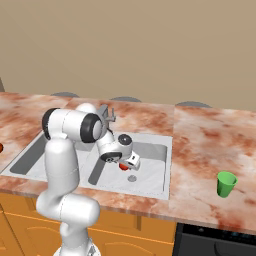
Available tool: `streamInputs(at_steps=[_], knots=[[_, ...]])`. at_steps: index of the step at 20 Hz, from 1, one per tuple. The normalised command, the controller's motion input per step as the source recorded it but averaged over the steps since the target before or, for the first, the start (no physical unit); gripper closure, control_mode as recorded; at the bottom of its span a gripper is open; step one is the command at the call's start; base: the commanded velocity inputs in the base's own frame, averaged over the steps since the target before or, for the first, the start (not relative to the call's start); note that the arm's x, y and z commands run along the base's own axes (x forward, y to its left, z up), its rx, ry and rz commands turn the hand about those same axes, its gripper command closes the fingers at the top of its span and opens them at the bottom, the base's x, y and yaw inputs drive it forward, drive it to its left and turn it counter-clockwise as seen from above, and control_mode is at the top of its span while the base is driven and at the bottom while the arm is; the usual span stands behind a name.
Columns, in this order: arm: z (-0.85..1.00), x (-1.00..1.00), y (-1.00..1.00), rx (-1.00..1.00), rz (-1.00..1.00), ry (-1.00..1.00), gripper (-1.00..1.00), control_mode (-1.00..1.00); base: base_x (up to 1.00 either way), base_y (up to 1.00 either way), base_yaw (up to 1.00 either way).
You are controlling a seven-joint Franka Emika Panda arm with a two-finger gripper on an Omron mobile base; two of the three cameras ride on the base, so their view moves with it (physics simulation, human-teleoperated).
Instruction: Remove the tomato and tomato from the sink. Then move the bowl and cup from the counter to the sink for washing.
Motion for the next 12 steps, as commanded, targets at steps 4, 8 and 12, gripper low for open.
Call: streamInputs(at_steps=[4,8,12], knots=[[-0.12,0.04,0.00,0.00,0.00,0.00,-1.00,-1.00,0.00,0.00,0.00],[-0.13,0.03,0.00,0.00,0.00,0.00,-1.00,-1.00,0.00,0.00,0.00],[-0.11,0.04,0.00,0.00,0.00,0.00,-1.00,-1.00,0.00,0.00,0.00]])
